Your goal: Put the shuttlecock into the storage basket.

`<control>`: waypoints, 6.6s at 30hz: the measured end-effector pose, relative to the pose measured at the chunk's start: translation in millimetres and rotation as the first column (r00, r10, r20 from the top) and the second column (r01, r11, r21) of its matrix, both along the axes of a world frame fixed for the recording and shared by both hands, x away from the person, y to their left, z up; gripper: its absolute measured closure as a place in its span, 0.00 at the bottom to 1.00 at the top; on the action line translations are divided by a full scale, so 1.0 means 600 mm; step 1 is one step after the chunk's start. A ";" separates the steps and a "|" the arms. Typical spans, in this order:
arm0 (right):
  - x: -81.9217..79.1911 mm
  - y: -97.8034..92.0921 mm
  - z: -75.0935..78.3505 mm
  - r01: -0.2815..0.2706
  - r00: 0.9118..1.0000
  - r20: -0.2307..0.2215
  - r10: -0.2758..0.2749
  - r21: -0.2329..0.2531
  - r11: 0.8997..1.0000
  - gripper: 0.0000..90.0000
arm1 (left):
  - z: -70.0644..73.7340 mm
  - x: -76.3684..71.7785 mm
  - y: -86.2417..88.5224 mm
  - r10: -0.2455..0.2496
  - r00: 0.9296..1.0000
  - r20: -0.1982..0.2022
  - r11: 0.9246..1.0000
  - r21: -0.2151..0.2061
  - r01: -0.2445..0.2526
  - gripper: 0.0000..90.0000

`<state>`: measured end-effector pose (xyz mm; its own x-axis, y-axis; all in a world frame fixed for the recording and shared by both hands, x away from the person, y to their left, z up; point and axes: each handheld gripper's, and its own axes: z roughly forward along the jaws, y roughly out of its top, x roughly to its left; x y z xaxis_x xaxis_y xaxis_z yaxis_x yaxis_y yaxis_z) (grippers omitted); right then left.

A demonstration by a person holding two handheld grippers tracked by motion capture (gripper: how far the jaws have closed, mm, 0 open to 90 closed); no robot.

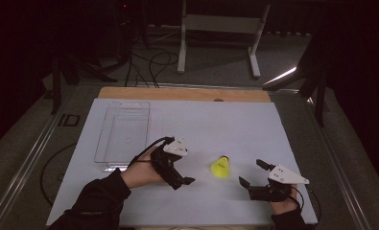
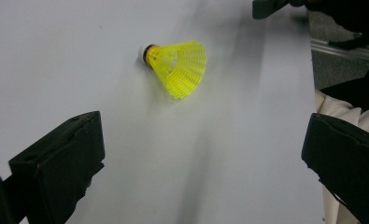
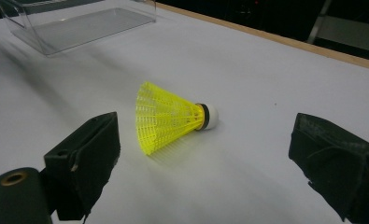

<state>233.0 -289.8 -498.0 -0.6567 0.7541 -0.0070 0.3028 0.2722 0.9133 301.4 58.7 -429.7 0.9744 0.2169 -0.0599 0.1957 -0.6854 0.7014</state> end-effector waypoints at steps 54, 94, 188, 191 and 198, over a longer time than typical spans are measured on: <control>0.002 0.001 -0.003 -0.005 1.000 -0.015 0.005 -0.013 1.000 0.10 | -0.058 0.056 -0.133 0.164 0.966 -0.202 0.951 0.291 -0.101 0.17; 0.003 0.001 -0.005 -0.009 0.999 -0.031 0.008 -0.015 1.000 0.10 | -0.106 0.092 -0.207 0.249 0.952 -0.177 0.913 0.370 -0.170 0.67; 0.005 0.003 -0.007 0.000 0.999 -0.040 -0.001 -0.030 1.000 0.10 | 0.027 0.120 -0.038 0.356 0.930 -0.094 0.876 0.379 -0.298 1.00; 0.006 0.003 -0.007 0.000 0.999 -0.040 -0.001 -0.032 0.999 0.10 | 0.035 0.123 -0.026 0.372 0.924 -0.085 0.872 0.373 -0.316 1.00; 0.006 0.003 -0.007 0.004 0.999 -0.042 -0.005 -0.032 0.999 0.10 | 0.052 0.135 0.011 0.418 0.906 -0.067 0.852 0.376 -0.365 1.00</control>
